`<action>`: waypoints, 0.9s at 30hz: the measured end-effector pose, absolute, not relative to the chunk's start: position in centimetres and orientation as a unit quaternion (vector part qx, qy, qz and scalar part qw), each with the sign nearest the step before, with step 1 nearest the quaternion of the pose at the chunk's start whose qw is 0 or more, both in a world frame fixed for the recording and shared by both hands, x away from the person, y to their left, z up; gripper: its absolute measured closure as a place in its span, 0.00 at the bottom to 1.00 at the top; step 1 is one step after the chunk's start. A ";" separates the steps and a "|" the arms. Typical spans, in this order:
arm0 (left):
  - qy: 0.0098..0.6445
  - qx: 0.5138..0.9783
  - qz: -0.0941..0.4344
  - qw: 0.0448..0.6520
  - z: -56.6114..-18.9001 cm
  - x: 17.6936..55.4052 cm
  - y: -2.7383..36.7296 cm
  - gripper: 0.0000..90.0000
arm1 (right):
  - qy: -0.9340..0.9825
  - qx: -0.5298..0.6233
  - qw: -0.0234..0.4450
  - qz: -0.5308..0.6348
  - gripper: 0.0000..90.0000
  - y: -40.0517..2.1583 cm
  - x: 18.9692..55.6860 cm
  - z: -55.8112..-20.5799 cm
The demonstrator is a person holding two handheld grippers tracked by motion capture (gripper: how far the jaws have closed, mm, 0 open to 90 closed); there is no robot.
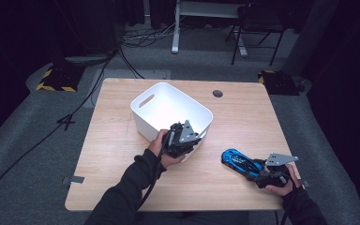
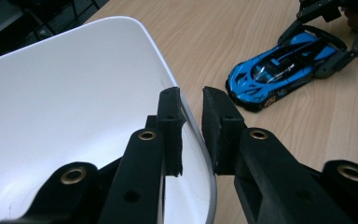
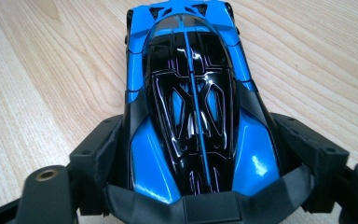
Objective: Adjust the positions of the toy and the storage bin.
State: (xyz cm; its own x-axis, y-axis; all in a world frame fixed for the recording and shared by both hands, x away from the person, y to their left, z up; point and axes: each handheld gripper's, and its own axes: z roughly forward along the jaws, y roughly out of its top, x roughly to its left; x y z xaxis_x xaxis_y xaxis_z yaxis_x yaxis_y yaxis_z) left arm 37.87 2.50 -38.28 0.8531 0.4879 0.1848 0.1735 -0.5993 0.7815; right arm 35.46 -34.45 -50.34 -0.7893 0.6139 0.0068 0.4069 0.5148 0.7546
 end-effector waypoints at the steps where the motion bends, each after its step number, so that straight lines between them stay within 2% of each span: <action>1: 0.190 0.875 0.195 0.400 -38.2 38.1 1.9 0.86 | 0.860 0.297 0.132 0.393 0.26 -34.5 35.5 -50.3; 9: 0.195 0.875 0.190 0.400 -37.9 39.6 -2.7 0.81 | 0.860 0.298 0.131 0.394 0.26 -34.5 35.5 -50.3; 13: 0.174 0.880 0.170 0.408 -37.8 39.5 -3.0 0.68 | 0.860 0.298 0.130 0.394 0.26 -34.5 35.5 -50.3; 18: 0.161 0.875 0.155 0.429 -37.2 39.0 -0.4 0.43 | 0.860 0.299 0.128 0.394 0.26 -34.5 35.5 -50.3; 21: 0.150 0.874 0.149 0.438 -36.7 38.9 2.2 0.32 | 0.860 0.299 0.129 0.394 0.26 -34.5 35.5 -50.3; 23: 0.151 0.873 0.152 0.438 -36.6 38.9 2.9 0.28 | 0.860 0.299 0.129 0.394 0.26 -34.5 35.5 -50.3; 24: 0.151 0.880 0.155 0.424 -36.5 39.3 4.8 0.24 | 0.860 0.299 0.129 0.394 0.26 -34.5 35.5 -50.3; 27: 0.160 0.881 0.151 0.419 -36.5 40.0 6.5 0.24 | 0.859 0.300 0.128 0.394 0.26 -34.5 35.5 -50.3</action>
State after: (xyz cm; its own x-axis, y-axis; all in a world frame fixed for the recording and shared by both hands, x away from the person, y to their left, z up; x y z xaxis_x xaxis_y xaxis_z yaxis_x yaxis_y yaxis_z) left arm 39.95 6.47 -36.49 0.9027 0.4095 0.1325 0.1557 -0.5977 0.7865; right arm 35.46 -34.48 -50.32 -0.7875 0.6161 0.0167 0.4149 0.5100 0.7535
